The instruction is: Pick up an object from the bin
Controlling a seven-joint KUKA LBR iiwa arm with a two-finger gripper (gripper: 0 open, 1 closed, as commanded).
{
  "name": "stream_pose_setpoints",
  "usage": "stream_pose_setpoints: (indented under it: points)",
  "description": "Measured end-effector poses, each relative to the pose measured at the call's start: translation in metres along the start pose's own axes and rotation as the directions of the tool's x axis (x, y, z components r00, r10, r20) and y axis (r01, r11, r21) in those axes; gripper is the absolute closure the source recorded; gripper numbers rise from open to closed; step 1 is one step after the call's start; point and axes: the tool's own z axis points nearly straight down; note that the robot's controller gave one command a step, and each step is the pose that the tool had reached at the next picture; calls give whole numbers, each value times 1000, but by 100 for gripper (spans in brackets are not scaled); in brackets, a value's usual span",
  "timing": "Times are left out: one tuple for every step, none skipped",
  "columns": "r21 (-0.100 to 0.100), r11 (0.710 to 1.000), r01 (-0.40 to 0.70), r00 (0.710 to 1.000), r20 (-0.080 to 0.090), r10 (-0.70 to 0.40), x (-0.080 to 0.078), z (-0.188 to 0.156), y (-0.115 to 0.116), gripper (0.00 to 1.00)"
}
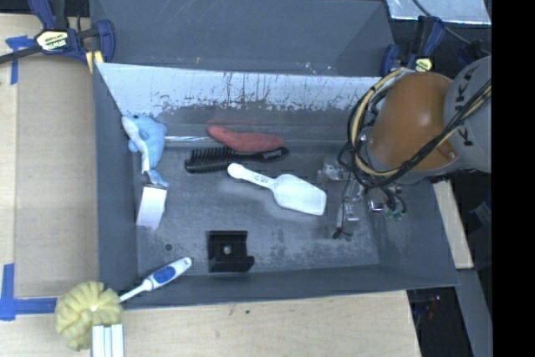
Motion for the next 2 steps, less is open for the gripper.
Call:
stream_pose_setpoints:
  points:
    - [-2, 1000, 4, 1000, 3, -4, -5, 9, 42, 0]
    - [1, 999, 35, 999, 1, -35, 1, 8, 59, 0]
